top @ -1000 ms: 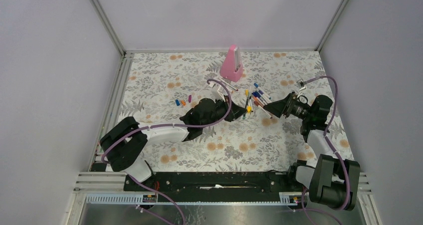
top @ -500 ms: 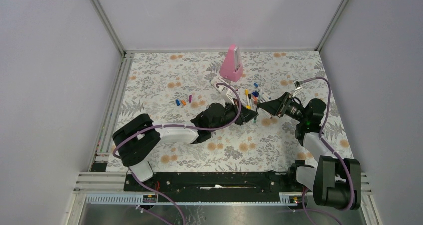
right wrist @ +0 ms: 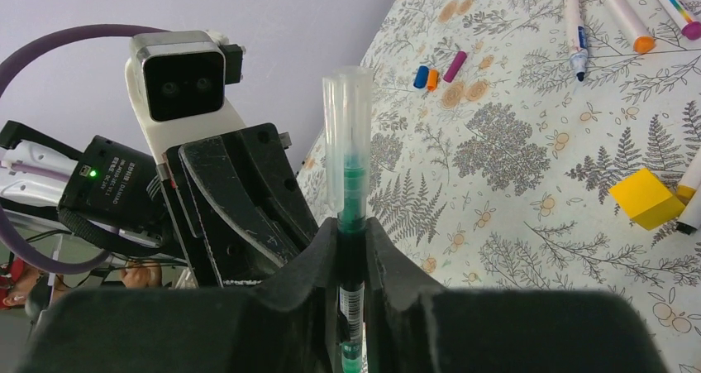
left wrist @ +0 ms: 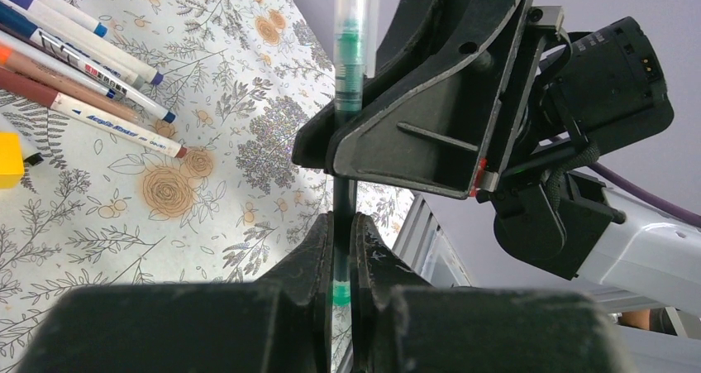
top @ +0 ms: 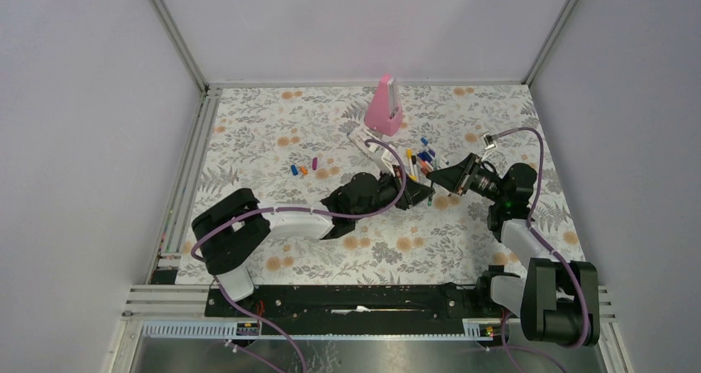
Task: Open the pen caps
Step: Pick up the pen from the center of the board.
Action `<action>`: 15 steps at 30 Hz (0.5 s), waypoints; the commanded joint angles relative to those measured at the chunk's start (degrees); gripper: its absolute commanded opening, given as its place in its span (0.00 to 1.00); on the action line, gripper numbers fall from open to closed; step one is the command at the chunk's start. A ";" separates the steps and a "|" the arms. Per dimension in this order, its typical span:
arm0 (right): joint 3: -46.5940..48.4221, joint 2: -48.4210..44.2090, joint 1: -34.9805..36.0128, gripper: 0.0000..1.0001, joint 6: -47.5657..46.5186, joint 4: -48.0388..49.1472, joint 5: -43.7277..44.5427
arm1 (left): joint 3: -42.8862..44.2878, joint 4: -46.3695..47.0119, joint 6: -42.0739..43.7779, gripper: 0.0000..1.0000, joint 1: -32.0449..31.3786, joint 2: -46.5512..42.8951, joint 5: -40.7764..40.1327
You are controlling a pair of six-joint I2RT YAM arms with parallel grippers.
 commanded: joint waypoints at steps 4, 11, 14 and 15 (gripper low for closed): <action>0.67 -0.40 0.88 0.00 -3.72 3.20 -3.63 | 1.86 2.49 1.89 0.18 -0.25 -1.51 -0.86; 4.47 -0.58 0.80 0.00 -19.98 -8.71 -12.18 | -2.11 -3.23 7.12 0.79 1.46 -8.98 1.05; 5.30 -0.68 0.88 0.00 -25.23 -13.50 -14.65 | -4.56 -3.58 8.14 0.98 3.77 -12.36 3.73; 5.37 -0.68 0.82 0.00 -26.44 -14.21 -15.36 | -5.09 -3.23 8.51 0.99 4.78 -13.13 5.23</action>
